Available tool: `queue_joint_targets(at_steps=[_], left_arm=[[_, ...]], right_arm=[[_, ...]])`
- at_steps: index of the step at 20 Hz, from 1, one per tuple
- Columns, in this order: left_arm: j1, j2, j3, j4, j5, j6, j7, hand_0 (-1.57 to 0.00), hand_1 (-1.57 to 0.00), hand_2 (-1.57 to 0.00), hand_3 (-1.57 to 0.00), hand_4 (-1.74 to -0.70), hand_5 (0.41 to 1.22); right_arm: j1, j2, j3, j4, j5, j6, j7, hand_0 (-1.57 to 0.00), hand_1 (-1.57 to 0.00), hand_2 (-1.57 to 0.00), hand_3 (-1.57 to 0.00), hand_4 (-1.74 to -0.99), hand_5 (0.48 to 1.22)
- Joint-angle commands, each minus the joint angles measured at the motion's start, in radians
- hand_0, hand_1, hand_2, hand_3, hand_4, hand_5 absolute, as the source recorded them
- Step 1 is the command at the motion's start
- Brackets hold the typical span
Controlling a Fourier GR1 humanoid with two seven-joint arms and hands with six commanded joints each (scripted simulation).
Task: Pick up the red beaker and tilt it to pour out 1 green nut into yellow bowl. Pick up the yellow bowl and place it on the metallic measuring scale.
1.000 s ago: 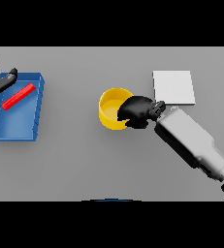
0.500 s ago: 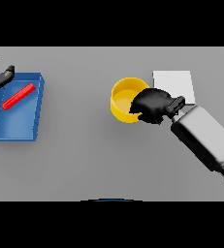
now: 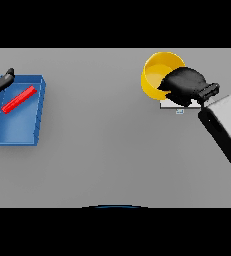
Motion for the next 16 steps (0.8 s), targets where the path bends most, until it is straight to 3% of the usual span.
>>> queue_joint_targets(at_steps=[1, 3, 5, 9, 12, 16], left_arm=[[0.008, -0.006, -0.004, -0.011, 0.001, 0.002, -0.003, 0.00, 0.00, 0.00, 0.00, -0.85, 0.746], [0.024, 0.000, -0.001, -0.034, 0.005, 0.005, 0.023, 0.00, 0.00, 0.00, 0.00, -0.85, 0.758], [0.005, 0.002, 0.002, -0.025, 0.003, 0.006, 0.044, 0.00, 0.00, 0.00, 0.00, -0.85, 0.761], [0.015, 0.004, 0.002, -0.044, 0.007, 0.008, 0.065, 0.00, 0.00, 0.00, 0.00, -0.86, 0.779], [0.003, -0.009, -0.007, -0.036, -0.002, 0.016, 0.069, 0.00, 0.00, 0.00, 0.00, -0.86, 0.797], [-0.004, -0.004, -0.013, -0.036, -0.007, 0.009, 0.077, 0.00, 0.00, 0.00, 0.00, -0.86, 0.809]], right_arm=[[-0.021, -0.003, -0.009, 0.038, 0.002, -0.018, -0.013, -1.57, -1.57, -1.55, -1.15, -1.741, 1.221], [-0.026, -0.005, -0.018, 0.102, 0.005, -0.051, -0.031, -1.57, -1.57, -1.56, -1.15, -1.741, 1.221], [-0.048, 0.010, -0.030, 0.171, 0.007, -0.074, -0.010, -1.57, -1.57, -1.55, -1.15, -1.741, 1.221], [-0.051, 0.016, -0.045, 0.305, 0.013, -0.143, -0.044, -1.57, -1.57, -1.50, -1.18, -1.741, 1.221], [-0.064, 0.020, -0.050, 0.377, 0.014, -0.172, -0.082, -1.57, -1.57, -1.43, -1.29, -1.741, 1.221], [-0.068, 0.042, -0.055, 0.439, 0.010, -0.189, -0.087, -1.57, -1.57, -1.39, -1.37, -1.741, 1.221]])
